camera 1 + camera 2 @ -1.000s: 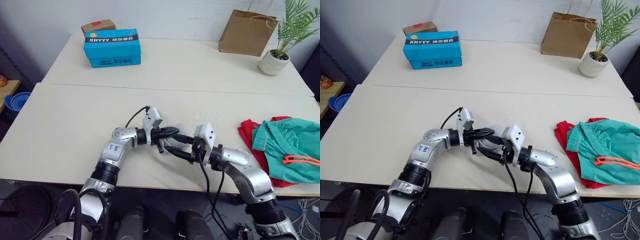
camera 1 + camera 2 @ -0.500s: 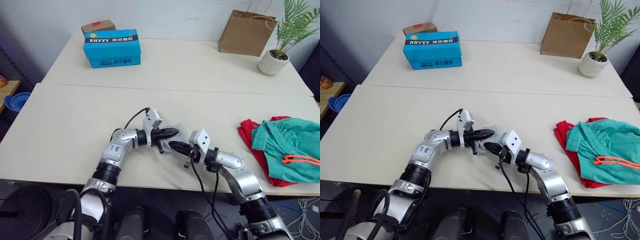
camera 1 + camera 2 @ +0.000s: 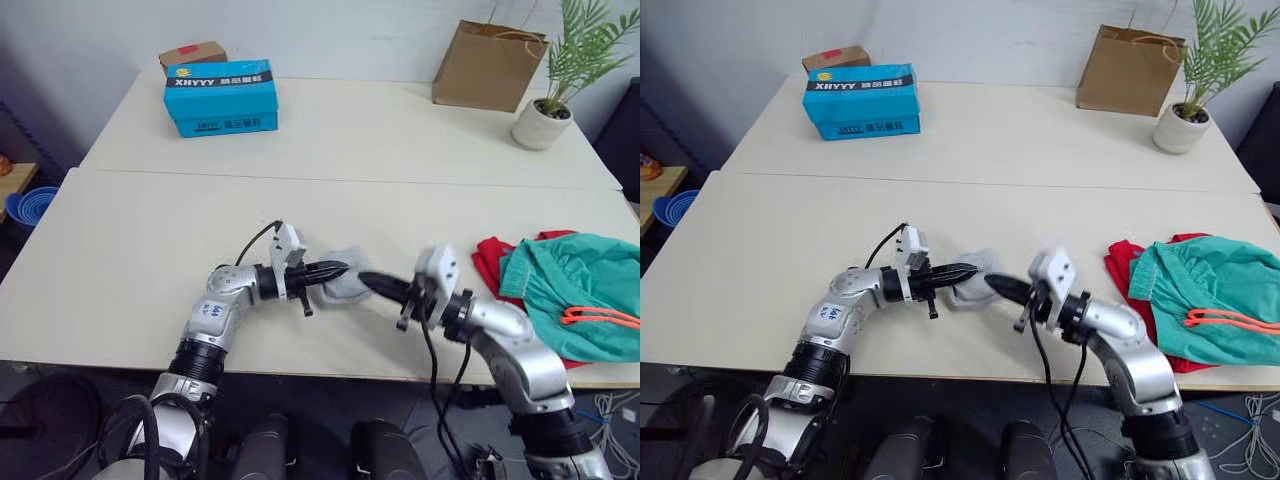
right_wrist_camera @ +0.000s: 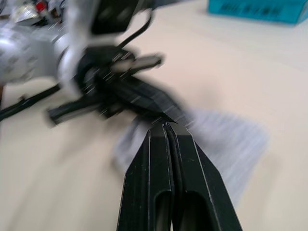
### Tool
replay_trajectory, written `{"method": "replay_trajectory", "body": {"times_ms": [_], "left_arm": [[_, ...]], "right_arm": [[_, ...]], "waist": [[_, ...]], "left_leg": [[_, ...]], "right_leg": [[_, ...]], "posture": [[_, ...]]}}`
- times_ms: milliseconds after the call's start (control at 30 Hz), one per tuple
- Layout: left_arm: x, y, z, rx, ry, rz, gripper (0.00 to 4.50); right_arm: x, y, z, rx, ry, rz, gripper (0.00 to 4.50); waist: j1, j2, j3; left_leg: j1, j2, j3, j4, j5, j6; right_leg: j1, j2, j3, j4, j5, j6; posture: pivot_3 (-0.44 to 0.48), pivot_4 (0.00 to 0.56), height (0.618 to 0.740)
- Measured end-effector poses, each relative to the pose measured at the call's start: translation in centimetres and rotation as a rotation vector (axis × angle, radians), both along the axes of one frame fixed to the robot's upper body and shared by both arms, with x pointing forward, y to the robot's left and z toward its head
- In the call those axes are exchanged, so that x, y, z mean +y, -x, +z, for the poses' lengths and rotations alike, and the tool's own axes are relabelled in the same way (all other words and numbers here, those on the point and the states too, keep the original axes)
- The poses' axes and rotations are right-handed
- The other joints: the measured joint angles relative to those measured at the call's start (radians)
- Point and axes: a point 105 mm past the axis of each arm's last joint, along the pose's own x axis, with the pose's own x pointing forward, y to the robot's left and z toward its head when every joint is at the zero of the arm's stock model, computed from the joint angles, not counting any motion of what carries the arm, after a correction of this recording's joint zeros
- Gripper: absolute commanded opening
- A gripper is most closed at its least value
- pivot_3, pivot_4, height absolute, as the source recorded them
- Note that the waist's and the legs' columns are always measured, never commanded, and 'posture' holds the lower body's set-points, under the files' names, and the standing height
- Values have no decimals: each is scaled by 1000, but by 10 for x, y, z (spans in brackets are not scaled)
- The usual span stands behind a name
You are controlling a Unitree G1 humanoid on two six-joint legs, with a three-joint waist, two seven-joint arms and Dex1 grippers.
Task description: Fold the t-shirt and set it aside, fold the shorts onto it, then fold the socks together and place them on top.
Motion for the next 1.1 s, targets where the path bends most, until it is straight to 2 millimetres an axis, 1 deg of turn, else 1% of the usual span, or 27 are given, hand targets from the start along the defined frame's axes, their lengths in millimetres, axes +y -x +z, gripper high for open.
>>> {"method": "replay_trajectory", "body": {"times_ms": [67, 200, 267, 367, 433, 500, 533, 567, 633, 667, 767, 800, 833, 867, 900, 967, 1067, 1100], "left_arm": [[0, 0, -2, 4, 0, 3, 0], [-7, -1, -10, 12, 6, 14, 0], [-9, -1, -15, 12, -3, 12, 0], [-8, -2, -15, -2, -9, 16, 0], [-6, 0, -12, -20, -8, 2, 0], [-2, 3, -1, -50, 4, -24, 0], [1, 5, 7, -72, 4, -34, 0], [8, 7, 16, -93, 9, -40, 0], [18, 9, 25, -110, 10, -43, 393], [25, 12, 28, -113, 7, -41, 626], [38, 22, 24, -89, 0, -39, 1530], [42, 25, 21, -74, -4, -35, 1869], [44, 27, 18, -65, -5, -28, 2217], [45, 29, 18, -69, -8, -19, 2545], [46, 31, 17, -78, -8, -6, 2880], [49, 36, 17, -87, -7, 3, 3523], [56, 51, 13, -80, 3, -19, 4469], [59, 54, 10, -70, 0, -17, 4469]], "right_arm": [[0, -8, -6, 23, -5, -26, 52], [0, -20, -31, 106, -31, -87, 52], [-1, -24, -37, 119, -55, -110, 52], [-5, -25, -31, 127, -107, -128, 52], [-14, -26, -18, 159, -204, -156, 52], [-26, -26, -8, 200, -270, -171, 425], [-32, -25, -6, 223, -269, -167, 665], [-38, -22, -3, 259, -267, -152, 1015], [-46, -17, 0, 342, -250, -109, 1631], [-49, -16, 1, 403, -217, -86, 2012], [-69, -21, 0, 536, -118, -108, 3014], [-69, -22, -3, 587, -87, -103, 3367], [-66, -23, -8, 641, -62, -95, 3766], [-60, -23, -15, 701, -39, -85, 4058], [-52, -25, -20, 753, -43, -69, 4064], [-40, -32, -16, 809, -62, -51, 4064], [-17, -35, -16, 860, -77, 6, 4064], [-10, -37, -16, 865, -65, 18, 4064]], "waist": [[5, 0, 0], [2, 0, 0], [0, 0, 0], [-1, 0, 0], [-1, 0, 0], [-2, 0, 0], [-2, 0, 0], [-2, 0, 0], [-2, 1, 0], [-4, 1, 1], [-8, 3, 1], [-10, 3, 1], [-12, 3, 1], [-14, 3, 1], [-17, 3, 1], [-27, 3, 1], [-31, 3, 1], [-31, 3, 1]], "left_leg": [[0, -1, -1, 0, 1, 2], [-1, -3, 0, 0, 1, 4], [-2, -3, 1, 0, 1, 5], [-1, -2, 1, 0, 2, 5], [-1, -2, 0, 0, 2, 5], [-2, -2, -1, 0, 2, 5], [-2, -2, -1, 0, 1, 5], [-2, -2, -1, 0, 1, 4], [-2, -2, -1, -1, 1, 4], [-2, -2, -1, -1, 1, 5], [-1, -2, -1, -1, 1, 5], [-1, -1, -1, -1, 1, 5], [-1, -1, -1, -1, 1, 4], [-2, -1, -1, -1, 1, 4], [-2, -1, -1, -1, 1, 4], [-2, -1, 0, -1, 2, 4], [-1, 0, 0, -2, 2, 4], [-1, 0, 0, -2, 2, 3]], "right_leg": [[0, -1, 0, 0, 0, 0], [0, -1, -4, 0, 0, 0], [0, 0, -6, 0, 0, 1], [0, -1, -5, 0, 0, 1], [0, -1, -4, 0, 0, 1], [0, -1, -2, 0, 0, 1], [0, -2, -1, -1, 0, 1], [0, -2, -1, -1, 0, 1], [0, -2, 0, -1, 0, 0], [0, -2, 0, -1, 0, 0], [0, -2, -1, -1, 0, 0], [0, -2, -1, -1, 0, 0], [0, -1, -1, -1, 0, 0], [-1, -1, -1, -1, 0, 0], [-1, -2, -1, -1, 0, 0], [0, -1, -1, 0, 0, 0], [-1, -1, -1, 0, 0, 0], [-1, 0, -1, 0, 0, 0]], "posture": [[0, 150, 740], [0, 150, 740], [0, 150, 740], [0, 150, 740], [0, 150, 740], [0, 150, 740], [0, 150, 740], [0, 150, 740], [0, 150, 740], [0, 150, 740], [0, 150, 740], [0, 150, 740], [0, 150, 740], [0, 150, 740], [0, 150, 740], [0, 150, 740], [0, 150, 740], [0, 150, 740]]}}
